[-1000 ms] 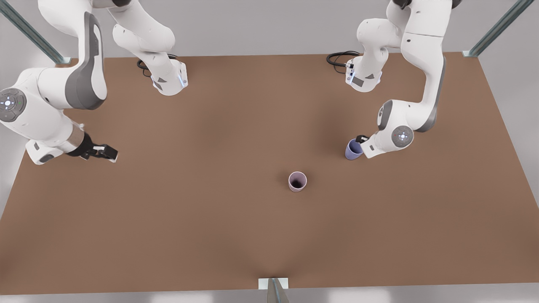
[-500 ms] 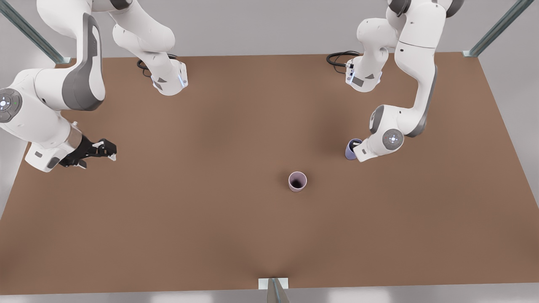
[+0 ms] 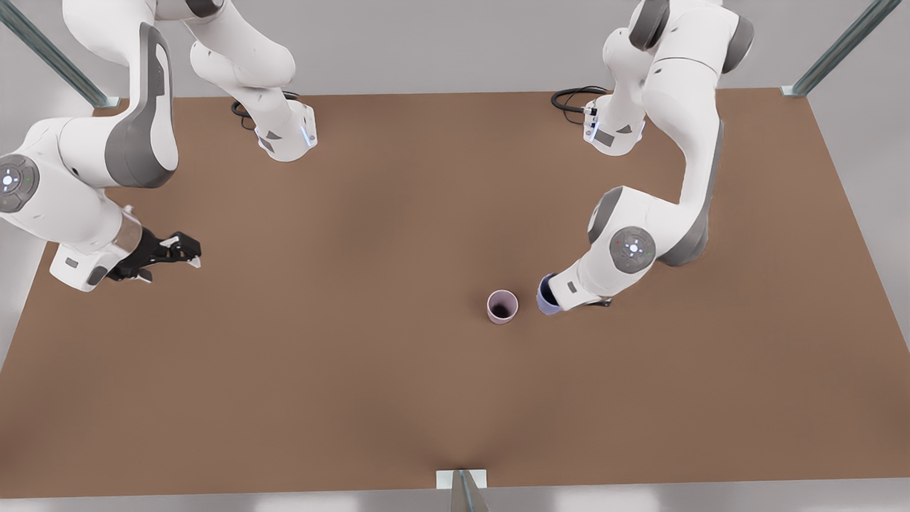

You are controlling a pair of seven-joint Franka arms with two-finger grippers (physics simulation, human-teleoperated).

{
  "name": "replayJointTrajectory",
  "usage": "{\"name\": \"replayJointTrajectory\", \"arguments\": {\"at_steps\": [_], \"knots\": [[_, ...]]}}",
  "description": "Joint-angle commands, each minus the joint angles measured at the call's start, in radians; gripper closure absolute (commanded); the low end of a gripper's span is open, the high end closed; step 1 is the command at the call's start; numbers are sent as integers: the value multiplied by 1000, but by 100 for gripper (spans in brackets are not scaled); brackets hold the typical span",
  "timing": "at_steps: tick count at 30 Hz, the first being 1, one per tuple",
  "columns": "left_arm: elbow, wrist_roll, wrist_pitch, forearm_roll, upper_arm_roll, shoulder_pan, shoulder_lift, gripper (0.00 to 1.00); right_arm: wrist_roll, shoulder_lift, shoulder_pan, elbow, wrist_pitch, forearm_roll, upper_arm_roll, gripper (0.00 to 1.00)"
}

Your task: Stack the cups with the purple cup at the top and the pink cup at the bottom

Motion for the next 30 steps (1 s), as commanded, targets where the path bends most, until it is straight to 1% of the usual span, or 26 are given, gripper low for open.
{"name": "replayJointTrajectory", "arguments": {"at_steps": [1, 3, 4, 10, 11, 14, 30], "knots": [[88, -554, -197, -10, -5, -50, 60, 79, 292, 1, 0, 0, 6, 11, 1, 0], [146, -606, -180, -12, -7, -88, 109, 79, 376, -2, 1, 0, 4, 29, 3, 0], [152, -626, -137, -12, -5, -101, 123, 79, 345, 1, 1, 2, 6, 26, 3, 0], [149, -626, -96, -15, -7, -104, 154, 79, 347, -1, -6, 9, 4, 48, -3, 0], [148, -615, -39, -47, -8, -104, 158, 79, 348, -1, -8, 9, 4, 48, -5, 0], [142, -611, -28, -43, -7, -104, 160, 79, 419, -1, -2, 11, 6, 45, -2, 0], [135, -611, 24, -35, -8, -99, 187, 79, 407, 1, -5, 8, 6, 48, -2, 0]]}}
